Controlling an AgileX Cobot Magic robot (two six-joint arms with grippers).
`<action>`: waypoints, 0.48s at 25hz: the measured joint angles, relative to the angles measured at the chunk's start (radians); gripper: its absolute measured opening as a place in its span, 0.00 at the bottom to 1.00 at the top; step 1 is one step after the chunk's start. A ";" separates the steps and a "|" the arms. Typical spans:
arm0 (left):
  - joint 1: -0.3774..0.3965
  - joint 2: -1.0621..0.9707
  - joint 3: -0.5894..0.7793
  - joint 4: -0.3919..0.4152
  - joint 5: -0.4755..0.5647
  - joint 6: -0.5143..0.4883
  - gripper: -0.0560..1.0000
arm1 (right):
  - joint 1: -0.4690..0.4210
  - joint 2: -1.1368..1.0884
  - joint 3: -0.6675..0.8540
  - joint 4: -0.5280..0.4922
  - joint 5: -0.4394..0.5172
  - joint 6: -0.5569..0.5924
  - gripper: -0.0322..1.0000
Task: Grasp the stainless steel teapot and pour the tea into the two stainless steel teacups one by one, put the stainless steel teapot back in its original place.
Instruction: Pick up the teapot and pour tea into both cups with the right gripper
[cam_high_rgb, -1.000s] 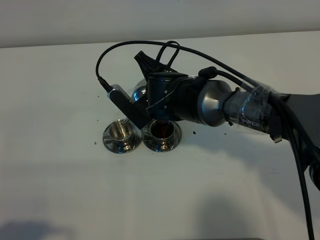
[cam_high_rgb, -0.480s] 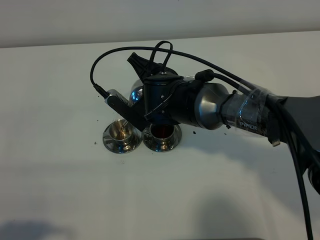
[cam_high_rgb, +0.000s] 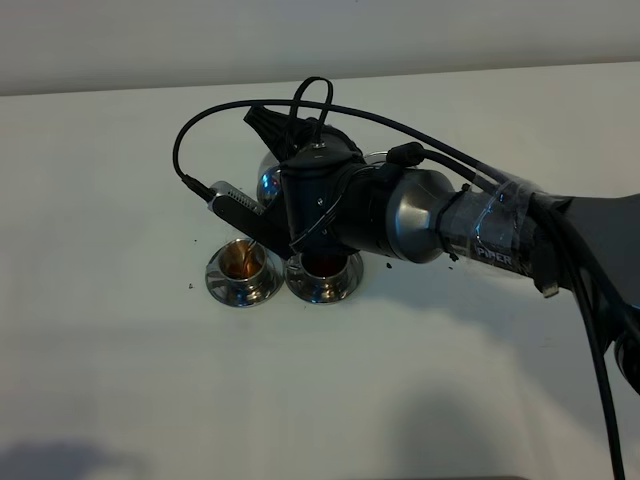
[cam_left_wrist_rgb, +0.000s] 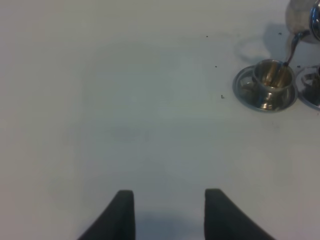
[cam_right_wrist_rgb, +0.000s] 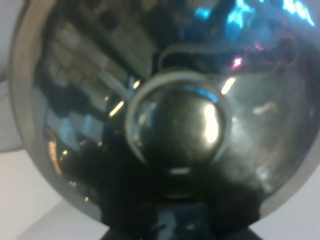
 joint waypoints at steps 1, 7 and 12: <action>0.000 0.000 0.000 0.000 0.000 0.000 0.40 | 0.000 0.000 0.000 -0.008 0.000 0.000 0.20; 0.000 0.000 0.000 0.000 0.000 0.000 0.40 | 0.000 0.000 0.000 -0.034 0.000 0.006 0.20; 0.000 0.000 0.000 0.000 0.000 0.000 0.40 | 0.000 0.000 0.000 -0.077 -0.009 0.028 0.20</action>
